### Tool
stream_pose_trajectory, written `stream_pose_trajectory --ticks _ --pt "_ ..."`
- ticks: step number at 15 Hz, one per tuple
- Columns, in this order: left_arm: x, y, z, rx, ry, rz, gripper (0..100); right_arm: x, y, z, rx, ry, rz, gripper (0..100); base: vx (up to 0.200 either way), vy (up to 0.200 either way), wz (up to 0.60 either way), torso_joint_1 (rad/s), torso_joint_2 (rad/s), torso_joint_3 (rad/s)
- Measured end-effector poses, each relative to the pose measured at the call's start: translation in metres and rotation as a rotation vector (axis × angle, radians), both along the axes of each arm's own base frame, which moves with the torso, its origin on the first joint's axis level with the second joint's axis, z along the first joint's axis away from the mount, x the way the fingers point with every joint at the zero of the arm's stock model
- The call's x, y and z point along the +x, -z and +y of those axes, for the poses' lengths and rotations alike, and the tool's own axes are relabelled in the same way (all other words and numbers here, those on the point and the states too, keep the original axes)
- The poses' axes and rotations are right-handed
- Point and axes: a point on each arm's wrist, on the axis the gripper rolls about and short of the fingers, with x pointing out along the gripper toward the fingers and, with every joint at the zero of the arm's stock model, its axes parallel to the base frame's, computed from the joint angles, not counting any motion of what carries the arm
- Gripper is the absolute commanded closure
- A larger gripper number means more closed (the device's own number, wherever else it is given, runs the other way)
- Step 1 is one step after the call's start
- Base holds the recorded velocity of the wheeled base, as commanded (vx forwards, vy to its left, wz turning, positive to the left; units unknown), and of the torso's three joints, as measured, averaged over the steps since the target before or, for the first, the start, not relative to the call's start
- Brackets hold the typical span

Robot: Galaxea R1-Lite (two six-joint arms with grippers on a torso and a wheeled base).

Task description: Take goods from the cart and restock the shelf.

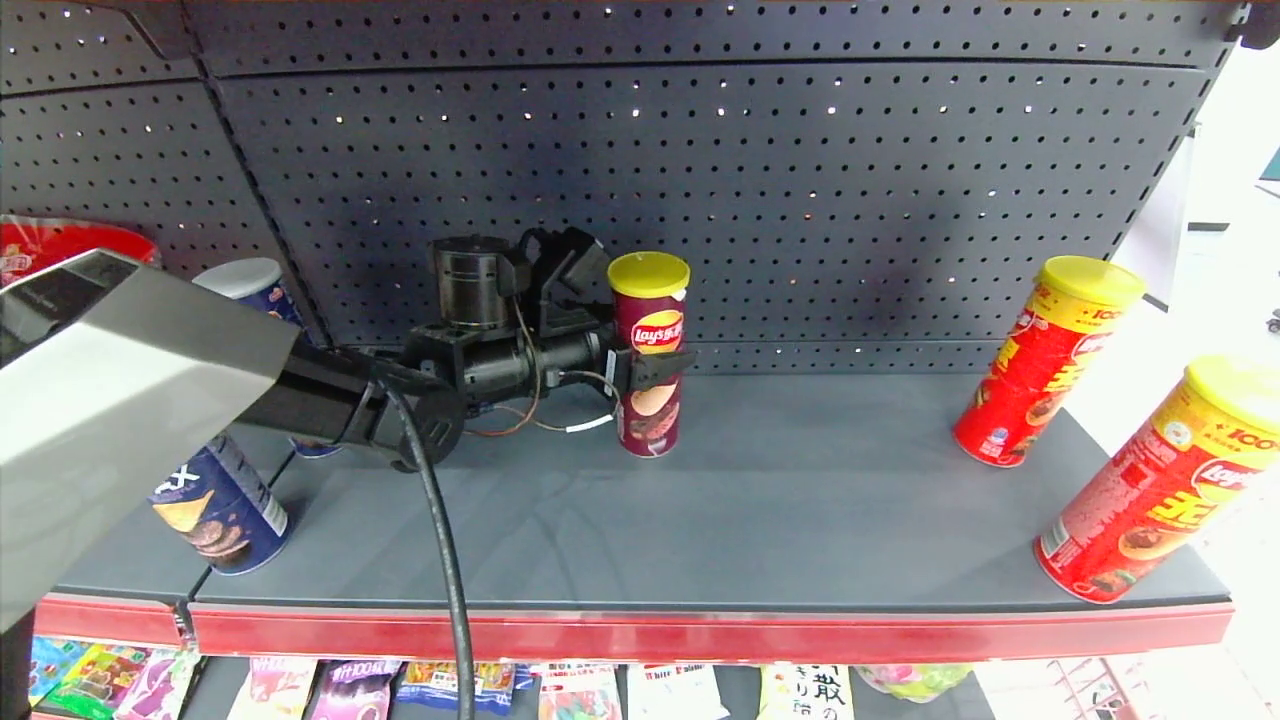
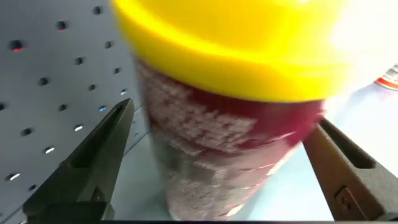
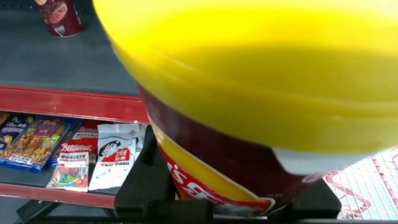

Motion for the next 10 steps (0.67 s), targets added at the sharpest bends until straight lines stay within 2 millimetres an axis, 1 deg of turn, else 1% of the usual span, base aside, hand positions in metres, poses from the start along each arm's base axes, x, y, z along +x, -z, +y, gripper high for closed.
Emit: stream_pose_trajectory --ticks 4,5,10 --pt "0.005 -0.001 -0.006 -0.004 -0.032 -0.020 0 0.000 0.000 0.000 0.000 0.001 -0.001 100 0.000 0.000 0.00 0.000 0.00 0.000" --pt "0.004 0.000 -0.009 -0.003 -0.028 -0.018 100 0.000 0.000 0.000 0.000 0.001 -0.001 100 0.000 0.000 0.00 0.000 0.00 0.000" --pt "0.001 0.003 -0.016 -0.008 -0.011 -0.001 100 0.000 0.000 0.000 0.000 0.004 -0.001 100 0.000 0.000 0.00 0.000 0.00 0.000"
